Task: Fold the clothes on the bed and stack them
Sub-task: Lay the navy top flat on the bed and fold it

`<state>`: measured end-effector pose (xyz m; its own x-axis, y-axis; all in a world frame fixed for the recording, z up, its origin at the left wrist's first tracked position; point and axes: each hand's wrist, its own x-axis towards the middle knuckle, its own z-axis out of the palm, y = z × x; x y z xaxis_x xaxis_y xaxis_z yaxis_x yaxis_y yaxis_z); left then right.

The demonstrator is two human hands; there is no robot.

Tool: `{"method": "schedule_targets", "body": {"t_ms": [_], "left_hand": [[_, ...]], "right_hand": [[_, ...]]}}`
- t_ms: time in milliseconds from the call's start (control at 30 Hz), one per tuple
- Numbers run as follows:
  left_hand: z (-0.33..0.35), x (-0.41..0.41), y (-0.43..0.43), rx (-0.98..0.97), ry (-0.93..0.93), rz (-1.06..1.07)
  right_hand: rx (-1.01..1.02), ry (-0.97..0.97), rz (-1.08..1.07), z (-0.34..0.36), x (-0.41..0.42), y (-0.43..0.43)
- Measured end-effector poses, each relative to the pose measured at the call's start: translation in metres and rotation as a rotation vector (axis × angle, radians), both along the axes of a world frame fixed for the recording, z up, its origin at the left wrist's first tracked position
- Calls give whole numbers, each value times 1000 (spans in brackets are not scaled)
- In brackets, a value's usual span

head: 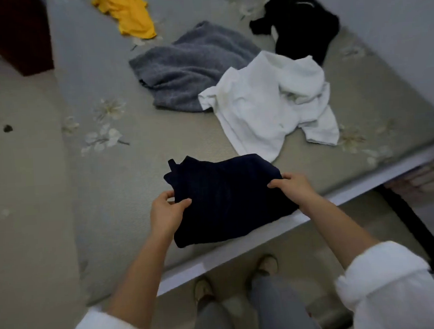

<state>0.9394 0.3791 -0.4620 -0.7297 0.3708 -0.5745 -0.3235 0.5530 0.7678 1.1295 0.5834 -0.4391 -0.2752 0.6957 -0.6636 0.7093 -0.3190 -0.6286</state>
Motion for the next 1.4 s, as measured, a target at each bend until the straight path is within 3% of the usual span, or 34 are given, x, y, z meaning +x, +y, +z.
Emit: {"method": "schedule_targets", "body": {"t_ms": [367, 567, 933, 1400], "left_hand": [[41, 180, 274, 19, 7, -494], [48, 268, 399, 38, 2, -625], [37, 292, 620, 29, 287, -813], [-30, 280, 900, 77, 421, -896]], "right_hand": [[79, -27, -384, 39, 240, 182], [125, -7, -553, 51, 341, 266], [105, 167, -725, 31, 373, 421], [199, 51, -803, -55, 337, 611]]}}
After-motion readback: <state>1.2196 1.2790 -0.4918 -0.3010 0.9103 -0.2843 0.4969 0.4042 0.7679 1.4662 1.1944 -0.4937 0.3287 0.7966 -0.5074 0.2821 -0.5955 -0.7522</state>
